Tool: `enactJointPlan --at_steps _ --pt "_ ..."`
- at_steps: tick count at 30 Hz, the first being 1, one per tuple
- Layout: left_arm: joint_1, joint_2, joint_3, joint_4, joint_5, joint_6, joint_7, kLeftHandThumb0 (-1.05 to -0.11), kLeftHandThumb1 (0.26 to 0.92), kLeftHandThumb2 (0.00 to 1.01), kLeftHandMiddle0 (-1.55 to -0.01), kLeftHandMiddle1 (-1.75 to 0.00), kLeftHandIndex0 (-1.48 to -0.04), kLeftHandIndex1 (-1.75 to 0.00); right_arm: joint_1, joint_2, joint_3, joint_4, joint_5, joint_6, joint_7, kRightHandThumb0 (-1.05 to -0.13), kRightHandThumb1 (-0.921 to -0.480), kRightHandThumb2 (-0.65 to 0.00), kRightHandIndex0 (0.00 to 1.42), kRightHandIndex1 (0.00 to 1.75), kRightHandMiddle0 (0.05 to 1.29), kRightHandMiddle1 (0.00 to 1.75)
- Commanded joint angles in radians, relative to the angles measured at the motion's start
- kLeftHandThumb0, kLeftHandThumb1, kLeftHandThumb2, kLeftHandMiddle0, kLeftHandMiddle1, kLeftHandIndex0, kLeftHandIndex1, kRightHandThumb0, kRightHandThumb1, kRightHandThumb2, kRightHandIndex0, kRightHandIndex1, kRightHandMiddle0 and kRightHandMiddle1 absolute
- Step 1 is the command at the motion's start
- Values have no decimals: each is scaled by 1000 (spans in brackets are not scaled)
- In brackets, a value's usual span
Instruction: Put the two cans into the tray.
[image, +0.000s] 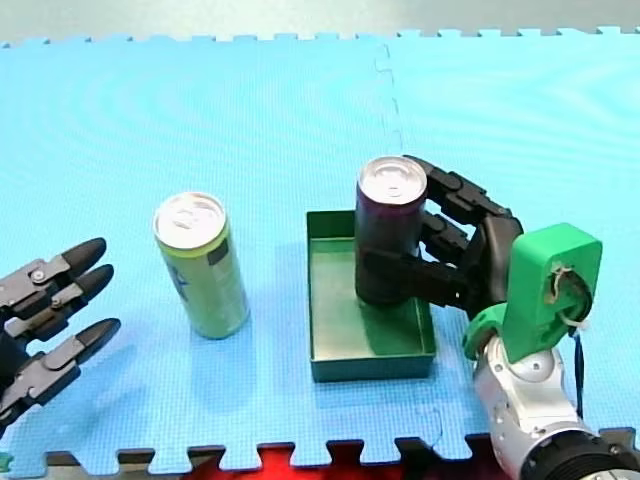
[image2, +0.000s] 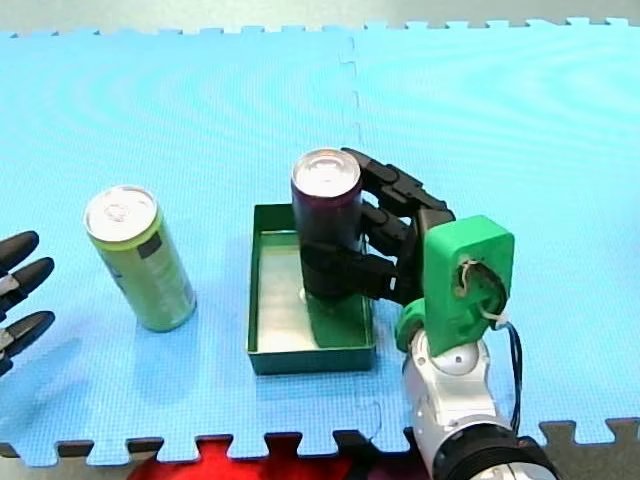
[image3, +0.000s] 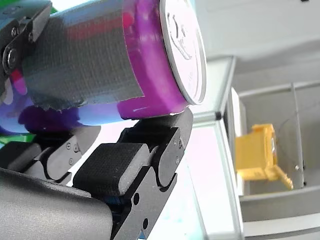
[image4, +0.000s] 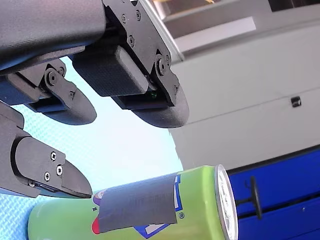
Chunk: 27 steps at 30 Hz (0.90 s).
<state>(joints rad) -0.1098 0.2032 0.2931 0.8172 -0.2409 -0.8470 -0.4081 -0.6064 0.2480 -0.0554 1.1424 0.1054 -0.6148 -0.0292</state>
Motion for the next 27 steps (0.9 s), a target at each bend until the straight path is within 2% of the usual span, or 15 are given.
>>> enactJointPlan --at_steps 1,11,17,21,24,27 --pt "3 9 2 -10 1 4 11 -1048 843 1 -712 -3 -757 -2 -51 84 -6 -2 1 -37 -5 -374 -749 0 1332 2 1169 2" --pt "4 10 1 -10 -1 1 11 -1048 842 1 -714 -3 -759 -2 -54 87 -10 7 -3 -50 -7 -372 -750 0 1335 2 1174 2" --pt "7 11 2 -15 -2 0 11 -1048 844 1 -715 -3 -759 -2 -55 91 -13 32 -5 -54 1 -371 -750 0 1335 1 1173 0" --pt "11 11 3 -24 -4 2 12 -1048 844 1 -717 -4 -760 -2 -55 98 -16 47 -1 -67 21 -366 -750 0 1333 0 1170 0" --pt "13 10 3 -28 -2 2 17 -1048 844 1 -720 -5 -760 -1 -52 97 -12 57 -11 -86 23 -361 -749 0 1331 0 1166 0" --pt "15 8 2 -33 0 4 20 -1048 843 0 -722 -5 -761 -2 -53 92 -8 64 -17 -97 32 -367 -746 0 1238 0 1035 -1"
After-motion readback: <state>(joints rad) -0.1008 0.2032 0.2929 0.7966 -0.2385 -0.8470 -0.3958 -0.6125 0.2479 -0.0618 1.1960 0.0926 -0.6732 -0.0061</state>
